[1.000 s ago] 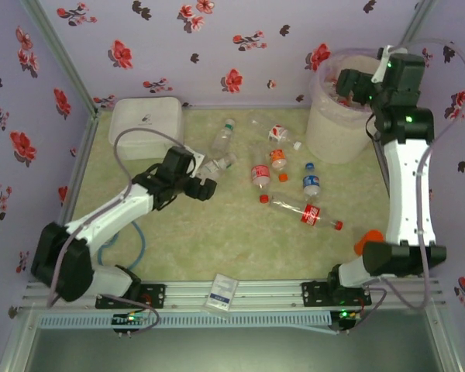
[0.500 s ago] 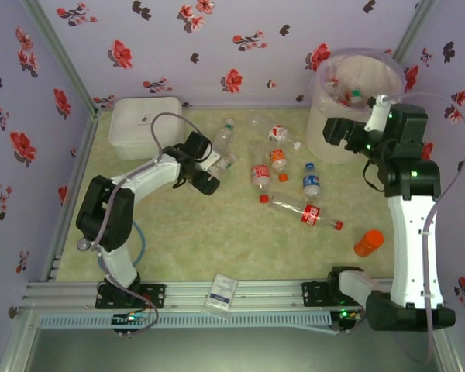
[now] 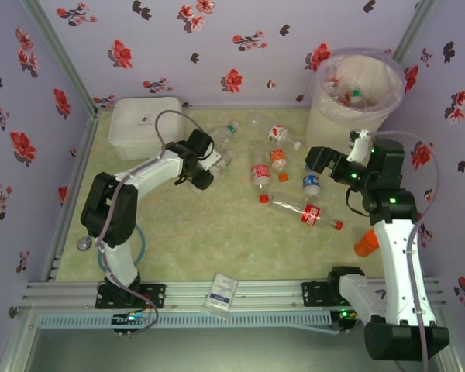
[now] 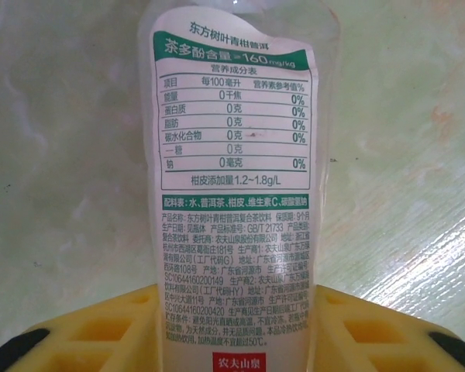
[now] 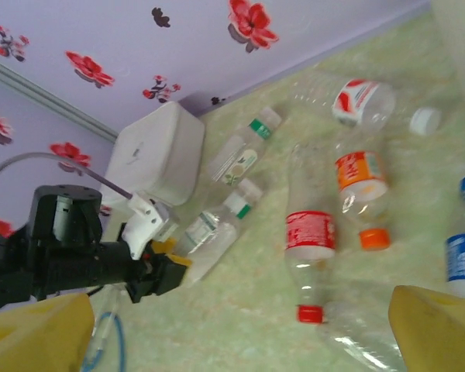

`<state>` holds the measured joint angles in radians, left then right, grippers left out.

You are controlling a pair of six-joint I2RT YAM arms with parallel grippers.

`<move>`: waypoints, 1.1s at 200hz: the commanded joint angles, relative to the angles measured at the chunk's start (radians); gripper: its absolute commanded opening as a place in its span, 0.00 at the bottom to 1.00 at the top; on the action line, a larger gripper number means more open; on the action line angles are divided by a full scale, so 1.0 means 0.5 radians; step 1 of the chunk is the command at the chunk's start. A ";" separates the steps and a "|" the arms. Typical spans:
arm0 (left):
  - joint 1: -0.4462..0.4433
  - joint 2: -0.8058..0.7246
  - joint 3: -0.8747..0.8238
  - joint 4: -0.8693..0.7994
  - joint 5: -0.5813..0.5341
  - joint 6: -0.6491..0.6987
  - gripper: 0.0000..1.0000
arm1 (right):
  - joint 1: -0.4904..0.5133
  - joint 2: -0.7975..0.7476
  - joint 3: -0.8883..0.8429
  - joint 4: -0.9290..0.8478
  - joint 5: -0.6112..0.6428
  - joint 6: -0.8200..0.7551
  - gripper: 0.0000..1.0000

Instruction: Put the plastic bottles in the bin

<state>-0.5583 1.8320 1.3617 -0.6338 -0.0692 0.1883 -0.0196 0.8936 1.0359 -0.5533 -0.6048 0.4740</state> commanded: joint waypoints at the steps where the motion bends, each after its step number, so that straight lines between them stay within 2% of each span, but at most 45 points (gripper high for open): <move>1: -0.023 -0.250 -0.037 -0.016 0.063 -0.076 0.41 | 0.025 -0.040 -0.137 0.467 -0.184 0.358 0.97; 37: -0.152 -0.631 -0.263 0.234 0.245 -0.329 0.41 | 0.200 0.027 -0.299 0.927 -0.107 0.647 0.94; 57: -0.262 -0.769 -0.381 0.398 0.240 -0.617 0.37 | 0.366 0.120 -0.320 1.050 -0.006 0.670 0.91; 86: -0.470 -0.896 -0.560 0.714 0.234 -0.860 0.32 | 0.574 0.302 -0.318 1.220 0.088 0.712 0.89; 111: -0.645 -0.921 -0.582 0.798 0.194 -0.882 0.30 | 0.692 0.408 -0.275 1.221 0.172 0.665 0.89; 136: -0.746 -0.942 -0.599 0.838 0.184 -0.913 0.30 | 0.709 0.448 -0.271 1.191 0.272 0.623 0.86; 163: -0.773 -0.977 -0.638 0.888 0.169 -0.946 0.30 | 0.708 0.486 -0.289 1.177 0.350 0.612 0.81; 205: -0.776 -1.005 -0.665 0.922 0.163 -0.932 0.30 | 0.723 0.596 -0.277 1.153 0.269 0.601 0.78; 220: -0.776 -0.998 -0.673 0.932 0.163 -0.932 0.30 | 0.732 0.621 -0.271 1.169 0.267 0.604 0.72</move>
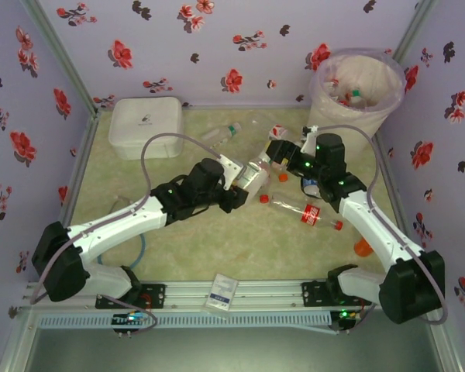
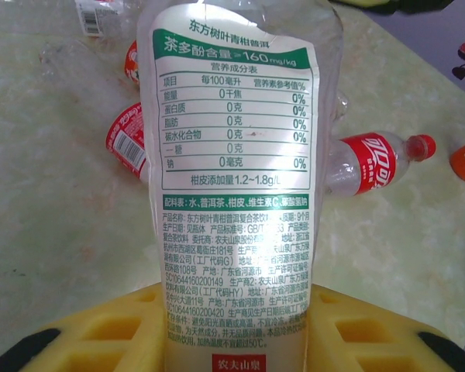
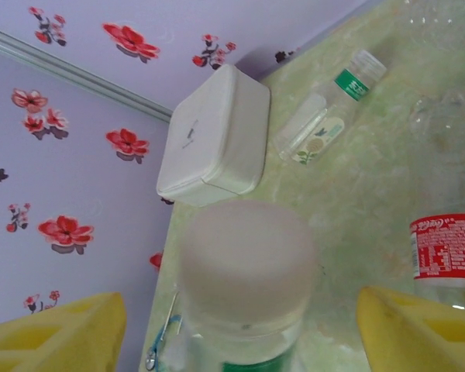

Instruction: Put the plastic bottles in the bin

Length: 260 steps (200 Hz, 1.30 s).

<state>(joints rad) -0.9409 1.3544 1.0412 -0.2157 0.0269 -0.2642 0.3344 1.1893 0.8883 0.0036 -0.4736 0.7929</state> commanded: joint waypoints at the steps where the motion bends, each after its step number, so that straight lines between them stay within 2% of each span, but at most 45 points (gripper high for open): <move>1: -0.011 -0.043 -0.033 0.095 -0.029 -0.027 0.30 | 0.026 0.031 0.024 0.057 0.003 -0.033 0.71; 17: -0.011 -0.043 -0.041 0.095 -0.029 -0.032 0.30 | 0.032 0.048 0.031 0.080 0.005 -0.026 0.66; 41: -0.011 -0.058 -0.051 0.099 -0.028 -0.022 0.30 | 0.037 0.071 0.024 0.124 0.005 -0.006 0.51; 65: -0.011 -0.073 -0.072 0.106 -0.054 -0.019 0.31 | 0.038 0.067 0.042 0.113 0.042 -0.018 0.28; 82: -0.011 -0.093 -0.105 0.134 -0.071 -0.028 0.36 | 0.037 0.053 0.089 0.070 0.084 -0.061 0.22; 91: -0.011 -0.109 -0.114 0.134 -0.086 -0.032 0.45 | 0.039 0.043 0.121 0.040 0.107 -0.091 0.19; 118: -0.011 -0.192 -0.159 0.120 -0.147 -0.048 0.88 | 0.007 0.001 0.325 -0.165 0.219 -0.297 0.15; 133: -0.005 -0.256 -0.205 0.122 -0.207 -0.052 0.99 | -0.048 -0.042 0.533 -0.359 0.347 -0.497 0.12; 148: 0.010 -0.301 -0.239 0.104 -0.235 -0.066 1.00 | -0.121 -0.085 0.773 -0.546 0.531 -0.744 0.08; 161: 0.022 -0.329 -0.279 0.116 -0.241 -0.079 1.00 | -0.160 -0.123 0.970 -0.644 0.839 -1.030 0.04; 169: 0.029 -0.338 -0.300 0.124 -0.241 -0.092 1.00 | -0.181 -0.135 1.070 -0.648 1.052 -1.196 0.00; 187: 0.035 -0.338 -0.324 0.128 -0.241 -0.113 1.00 | -0.271 -0.120 1.251 -0.535 1.365 -1.475 0.00; 226: 0.034 -0.334 -0.338 0.147 -0.238 -0.122 1.00 | -0.511 0.118 1.639 -0.370 1.567 -1.767 0.00; 260: 0.035 -0.324 -0.338 0.171 -0.218 -0.128 1.00 | -0.518 0.496 1.952 -0.398 1.756 -2.018 0.00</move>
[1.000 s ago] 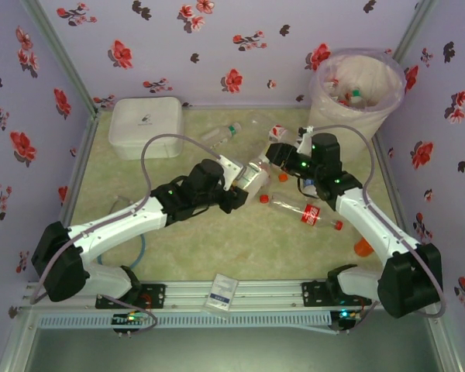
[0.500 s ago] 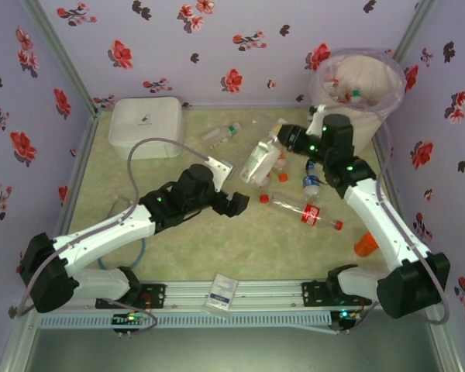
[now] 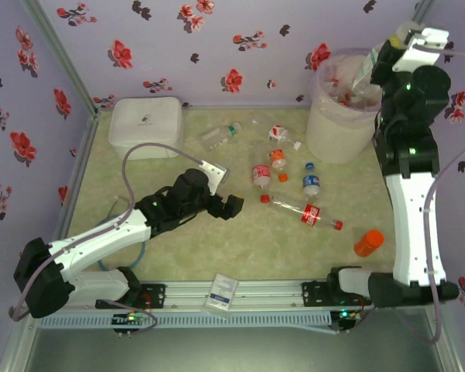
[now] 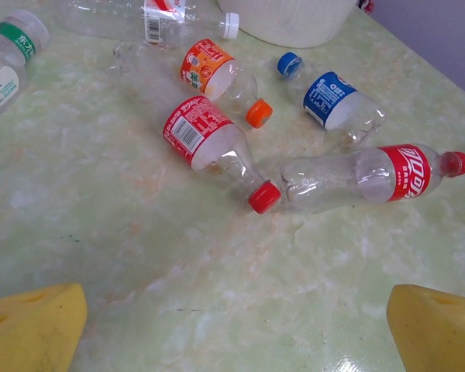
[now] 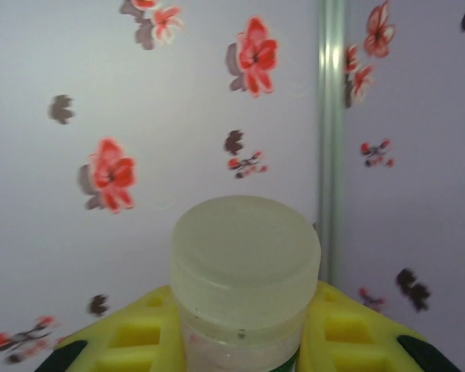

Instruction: Put the plastic bottles in the bin

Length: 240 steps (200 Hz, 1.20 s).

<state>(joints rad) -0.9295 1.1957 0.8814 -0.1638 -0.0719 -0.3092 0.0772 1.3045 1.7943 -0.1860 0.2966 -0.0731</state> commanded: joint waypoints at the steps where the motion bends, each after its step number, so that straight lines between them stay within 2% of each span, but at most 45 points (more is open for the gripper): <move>1: 0.010 -0.007 -0.018 0.067 -0.018 -0.038 1.00 | -0.004 0.278 0.146 -0.021 0.218 -0.288 0.00; 39: 0.012 -0.060 -0.025 0.029 0.010 -0.047 1.00 | -0.001 0.505 0.145 -0.024 0.279 -0.318 0.00; 81: 0.012 -0.208 -0.171 0.053 -0.026 -0.084 1.00 | -0.003 0.429 -0.355 0.332 0.257 -0.392 0.00; 105: 0.013 -0.236 -0.201 0.039 -0.034 -0.081 1.00 | -0.004 0.377 -0.572 0.387 0.217 -0.338 0.00; 139: 0.018 -0.238 -0.210 0.040 -0.037 -0.063 1.00 | -0.006 0.381 -0.623 0.167 0.096 -0.130 0.00; 150: 0.018 -0.239 -0.210 0.040 -0.037 -0.060 1.00 | -0.007 0.407 -0.583 0.044 0.088 -0.059 0.00; 191: 0.035 -0.232 -0.203 0.004 -0.037 -0.058 1.00 | -0.013 0.515 -0.370 -0.418 -0.200 0.192 0.00; 219: 0.053 -0.229 -0.164 -0.071 -0.036 -0.073 1.00 | -0.047 0.572 -0.311 -0.588 -0.253 0.287 0.00; 240: 0.068 -0.232 -0.118 -0.167 -0.036 -0.070 1.00 | -0.097 0.661 -0.303 -0.642 -0.191 0.305 0.00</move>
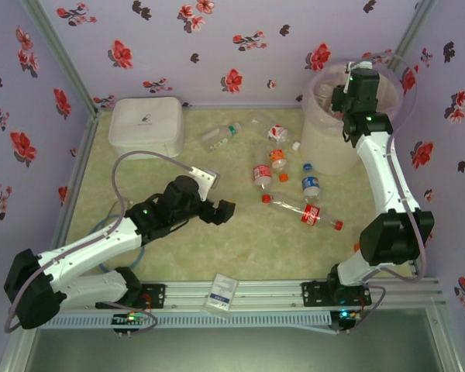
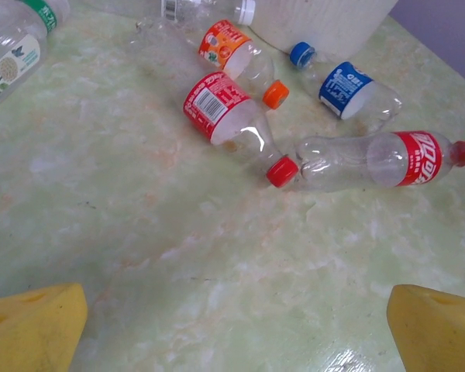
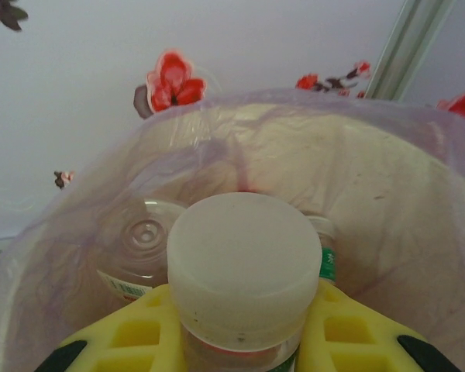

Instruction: Put the plastic bottles in the bin

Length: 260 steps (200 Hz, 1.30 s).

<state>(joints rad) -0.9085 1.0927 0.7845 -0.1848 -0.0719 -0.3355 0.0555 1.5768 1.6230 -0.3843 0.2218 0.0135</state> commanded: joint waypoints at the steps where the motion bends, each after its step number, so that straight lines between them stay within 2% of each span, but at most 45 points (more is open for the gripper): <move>1: 0.027 -0.027 0.079 -0.129 -0.037 -0.017 1.00 | -0.056 0.118 0.038 -0.246 -0.042 0.134 0.00; 37: 0.062 -0.036 0.091 -0.185 -0.035 -0.037 1.00 | -0.135 0.173 -0.052 -0.192 -0.051 0.187 0.00; 56: 0.080 -0.012 0.097 -0.173 -0.037 -0.058 1.00 | -0.189 0.238 -0.004 -0.256 -0.098 0.194 0.23; 90: 0.133 0.050 0.159 -0.208 -0.037 -0.085 1.00 | -0.221 0.255 0.092 -0.324 -0.136 0.167 0.51; 163: 0.324 0.162 0.301 -0.259 -0.017 -0.106 1.00 | -0.225 0.141 0.380 -0.514 -0.166 0.116 0.86; 205: 0.498 0.487 0.577 -0.329 0.077 0.157 1.00 | -0.225 -0.046 0.463 -0.589 -0.182 0.096 0.96; 238: 0.655 0.938 0.930 -0.382 0.130 0.433 1.00 | -0.225 -0.264 0.425 -0.672 -0.269 0.123 0.99; 260: 0.742 1.276 1.199 -0.412 0.144 0.581 1.00 | -0.221 -0.478 0.275 -0.730 -0.458 0.228 0.99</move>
<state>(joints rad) -0.5797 1.5936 1.2633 -0.3454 -0.0257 -0.1802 -0.0544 1.4487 1.8149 -0.6918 0.0959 0.0792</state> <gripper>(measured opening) 0.997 0.993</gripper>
